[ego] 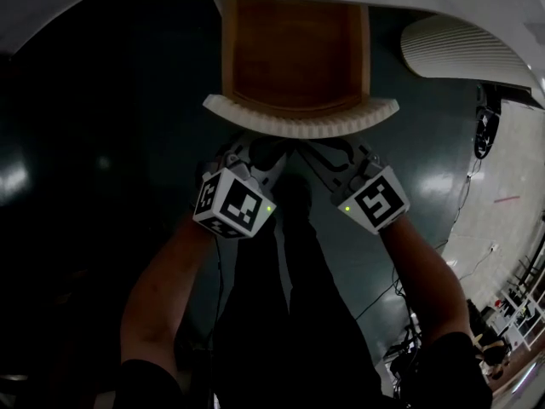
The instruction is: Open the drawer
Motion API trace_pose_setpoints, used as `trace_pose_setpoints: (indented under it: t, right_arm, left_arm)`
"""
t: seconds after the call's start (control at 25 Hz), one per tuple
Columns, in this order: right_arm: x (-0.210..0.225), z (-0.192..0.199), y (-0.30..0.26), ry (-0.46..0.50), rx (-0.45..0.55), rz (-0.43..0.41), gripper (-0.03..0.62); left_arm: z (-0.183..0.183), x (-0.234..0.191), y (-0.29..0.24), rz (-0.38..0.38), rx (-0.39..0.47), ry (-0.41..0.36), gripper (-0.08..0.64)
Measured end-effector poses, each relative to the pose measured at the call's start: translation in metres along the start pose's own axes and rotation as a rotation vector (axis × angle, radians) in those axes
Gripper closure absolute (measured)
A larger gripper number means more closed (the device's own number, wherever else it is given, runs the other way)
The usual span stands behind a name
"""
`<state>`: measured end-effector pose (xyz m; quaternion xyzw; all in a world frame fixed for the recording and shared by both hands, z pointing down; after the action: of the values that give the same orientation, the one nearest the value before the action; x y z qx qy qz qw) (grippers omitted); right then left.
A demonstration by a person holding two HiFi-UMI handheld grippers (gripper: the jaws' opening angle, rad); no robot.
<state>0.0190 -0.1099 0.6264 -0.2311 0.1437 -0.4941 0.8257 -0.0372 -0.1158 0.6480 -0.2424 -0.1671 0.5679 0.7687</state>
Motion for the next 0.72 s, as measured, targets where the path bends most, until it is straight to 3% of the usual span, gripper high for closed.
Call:
trace_pose_setpoints:
  t: [0.24, 0.44, 0.72]
  right_arm:
    - [-0.010, 0.003, 0.007, -0.124, 0.086, 0.016, 0.574]
    - [-0.008, 0.007, 0.004, -0.160, 0.074, 0.015, 0.574]
    - [-0.007, -0.010, 0.020, -0.250, 0.093, 0.060, 0.574]
  left_arm:
    - [0.004, 0.017, 0.000, -0.009, -0.007, 0.040, 0.518]
    - [0.007, 0.014, -0.003, -0.019, 0.009, 0.100, 0.518]
    - [0.003, 0.018, 0.019, -0.191, 0.001, 0.209, 0.517]
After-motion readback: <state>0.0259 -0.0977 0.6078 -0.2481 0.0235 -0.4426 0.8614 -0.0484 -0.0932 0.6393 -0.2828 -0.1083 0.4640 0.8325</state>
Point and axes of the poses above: the fingertips, and each gripper's own axes: y backward along the fingers, x to its right, z out of its underside, the point moved 4 cm from there along y, backward along the fingers, and after that the axes turned 2 degrees about z, right-handed, at the moved point
